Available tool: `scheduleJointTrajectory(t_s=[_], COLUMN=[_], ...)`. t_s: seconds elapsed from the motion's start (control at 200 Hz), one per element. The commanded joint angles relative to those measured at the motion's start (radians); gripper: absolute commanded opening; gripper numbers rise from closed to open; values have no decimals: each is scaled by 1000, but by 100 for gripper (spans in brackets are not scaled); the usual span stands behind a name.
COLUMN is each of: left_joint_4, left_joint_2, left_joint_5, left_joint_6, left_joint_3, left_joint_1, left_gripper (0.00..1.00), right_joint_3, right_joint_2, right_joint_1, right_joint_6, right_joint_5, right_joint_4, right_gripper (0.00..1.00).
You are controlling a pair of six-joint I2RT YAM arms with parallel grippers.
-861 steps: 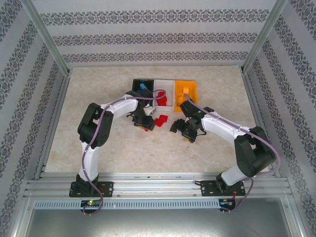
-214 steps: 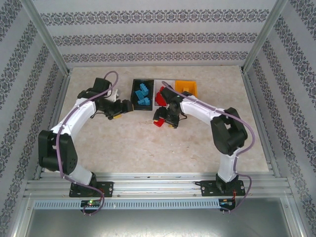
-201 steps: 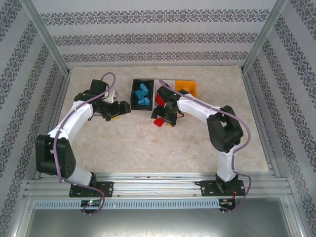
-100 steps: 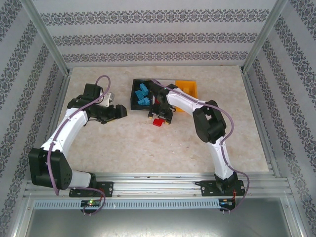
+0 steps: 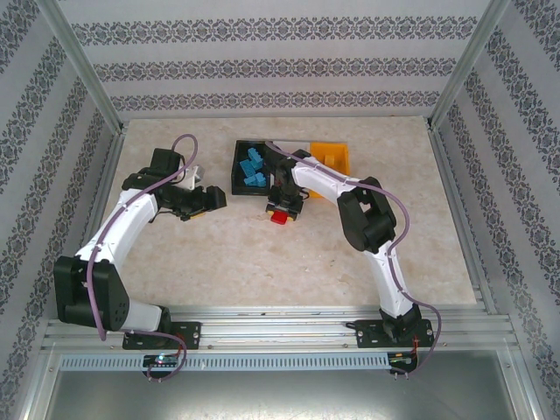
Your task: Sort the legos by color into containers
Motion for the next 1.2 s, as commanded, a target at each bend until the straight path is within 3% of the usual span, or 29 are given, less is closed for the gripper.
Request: scheduleJointTrajectory(t_s=[0.0, 0.355, 0.605, 0.879, 1.054, 1.194], left_joint_4=[-22, -23, -7, -14, -31, -36], left_joint_2=[14, 71, 135, 130, 111, 104], left_joint_5=[14, 24, 69, 71, 44, 30], left_joint_6=[26, 25, -2, 11, 36, 42], left_joint_3=[23, 59, 76, 65, 58, 58], left_joint_1=[4, 4, 5, 4, 5, 7], left_gripper=[80, 81, 83, 86, 88, 91], right_joint_3=[-7, -208, -179, 153, 524, 727], right_joint_2=[-15, -254, -338, -139, 68, 146], right_joint_1=[13, 5, -78, -187, -220, -231], right_joint_6=[3, 44, 28, -19, -48, -55], right_joint_5=[1, -14, -6, -35, -38, -36], right_joint_4=[-13, 91, 87, 10, -142, -225], right_gripper=[43, 44, 45, 47, 62, 67])
